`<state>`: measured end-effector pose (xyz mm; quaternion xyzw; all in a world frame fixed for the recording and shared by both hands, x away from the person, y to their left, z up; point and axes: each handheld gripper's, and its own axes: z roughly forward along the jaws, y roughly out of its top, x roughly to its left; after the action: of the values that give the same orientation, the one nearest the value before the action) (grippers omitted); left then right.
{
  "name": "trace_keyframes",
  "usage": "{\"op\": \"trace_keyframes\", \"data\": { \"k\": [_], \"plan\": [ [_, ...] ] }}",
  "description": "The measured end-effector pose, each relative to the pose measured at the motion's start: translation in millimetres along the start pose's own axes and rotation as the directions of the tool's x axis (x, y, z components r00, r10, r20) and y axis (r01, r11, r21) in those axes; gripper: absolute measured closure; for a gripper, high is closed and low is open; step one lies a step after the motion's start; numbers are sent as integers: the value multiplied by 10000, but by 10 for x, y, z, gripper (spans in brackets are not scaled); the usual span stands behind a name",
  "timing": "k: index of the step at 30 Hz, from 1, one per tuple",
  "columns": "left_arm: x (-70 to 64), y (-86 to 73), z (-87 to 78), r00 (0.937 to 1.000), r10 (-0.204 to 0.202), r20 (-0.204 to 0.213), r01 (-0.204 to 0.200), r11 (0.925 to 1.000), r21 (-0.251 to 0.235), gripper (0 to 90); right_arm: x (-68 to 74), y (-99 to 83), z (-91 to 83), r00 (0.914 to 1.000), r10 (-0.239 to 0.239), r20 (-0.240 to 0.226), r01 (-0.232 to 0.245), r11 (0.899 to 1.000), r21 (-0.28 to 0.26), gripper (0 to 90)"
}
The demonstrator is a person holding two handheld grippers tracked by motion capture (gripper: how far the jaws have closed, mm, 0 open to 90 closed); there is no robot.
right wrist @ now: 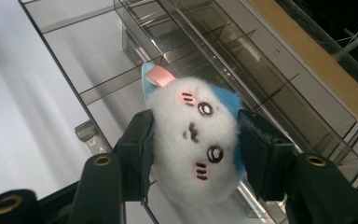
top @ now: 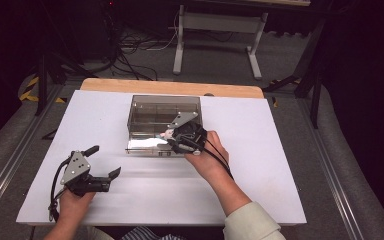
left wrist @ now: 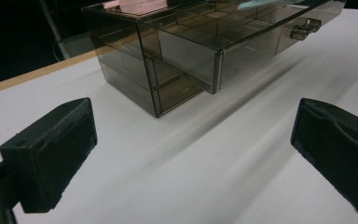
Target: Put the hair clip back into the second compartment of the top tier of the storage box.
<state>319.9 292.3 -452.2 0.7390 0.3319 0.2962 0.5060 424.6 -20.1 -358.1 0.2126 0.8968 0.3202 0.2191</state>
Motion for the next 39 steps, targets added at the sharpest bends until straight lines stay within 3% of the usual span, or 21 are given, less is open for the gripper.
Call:
{"op": "trace_keyframes", "data": {
  "k": [13, 22, 33, 39],
  "plan": [
    [1, 0, -1, 10000, -7, 27, 7, 10000, -10, 13, 18, 38, 96, 9993, -128, 354, 121, 9997, 211, 470],
    [1, 0, 0, 10000, -6, 30, 6, 10000, -10, 12, 30, 62, 122, 9997, -74, 227, 71, 9999, 151, 422],
    [1, -1, 3, 10000, -6, 49, 6, 10000, -57, 13, 65, 99, 166, 9994, -48, 351, 44, 9999, 112, 426],
    [5, -1, 4, 10000, 38, 56, -38, 10000, -55, 13, 97, 117, 150, 9999, 17, 134, -16, 10000, -91, 410]
  ]
}}
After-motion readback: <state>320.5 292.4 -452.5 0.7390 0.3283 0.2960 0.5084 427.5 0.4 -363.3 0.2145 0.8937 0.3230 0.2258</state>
